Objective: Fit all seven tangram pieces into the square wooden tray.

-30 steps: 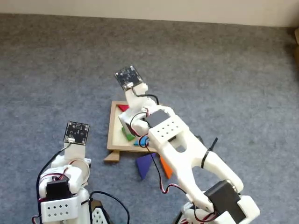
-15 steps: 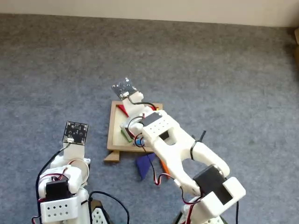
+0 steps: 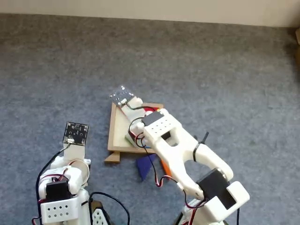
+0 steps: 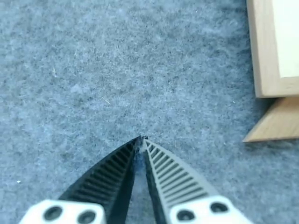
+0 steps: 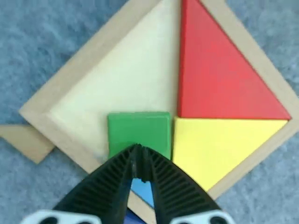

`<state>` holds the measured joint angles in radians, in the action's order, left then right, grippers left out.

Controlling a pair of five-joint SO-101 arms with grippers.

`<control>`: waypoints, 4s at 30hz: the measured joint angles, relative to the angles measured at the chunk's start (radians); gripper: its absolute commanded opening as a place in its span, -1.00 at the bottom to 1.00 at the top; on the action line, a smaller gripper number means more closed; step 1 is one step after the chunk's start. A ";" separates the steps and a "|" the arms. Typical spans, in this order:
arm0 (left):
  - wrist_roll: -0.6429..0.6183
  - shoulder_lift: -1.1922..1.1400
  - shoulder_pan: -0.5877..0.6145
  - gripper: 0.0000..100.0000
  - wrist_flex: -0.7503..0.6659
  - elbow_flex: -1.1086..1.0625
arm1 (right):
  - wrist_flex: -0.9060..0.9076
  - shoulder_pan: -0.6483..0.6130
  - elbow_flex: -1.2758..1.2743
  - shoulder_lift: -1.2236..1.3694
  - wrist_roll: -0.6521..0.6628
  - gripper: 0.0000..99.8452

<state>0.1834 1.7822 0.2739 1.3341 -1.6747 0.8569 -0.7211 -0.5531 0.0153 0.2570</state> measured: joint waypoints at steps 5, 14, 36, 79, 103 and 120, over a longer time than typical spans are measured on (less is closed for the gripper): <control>0.000 0.000 0.000 -0.98 0.000 0.000 | 0.035 0.032 -0.006 -0.052 0.009 -0.99; 0.000 0.000 0.000 -0.98 0.000 0.000 | 0.052 0.060 -0.141 -0.399 -0.087 -0.85; 0.000 0.000 0.000 -0.98 0.000 0.000 | 0.052 -0.055 -0.305 -0.491 -0.549 -0.56; 0.000 0.000 -0.002 -0.98 0.000 0.000 | 0.252 0.226 -0.155 -0.129 -0.242 -0.99; 0.000 0.000 -0.002 -0.98 0.000 0.000 | 0.066 0.331 -0.143 -0.153 -0.242 -0.57; 0.000 0.000 -0.002 -0.98 0.000 0.000 | 0.089 0.302 -0.143 -0.176 -0.238 -0.77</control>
<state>0.1834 1.7822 0.2723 1.3341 -1.6747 0.9459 -0.4189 -0.6958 -0.1611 0.0192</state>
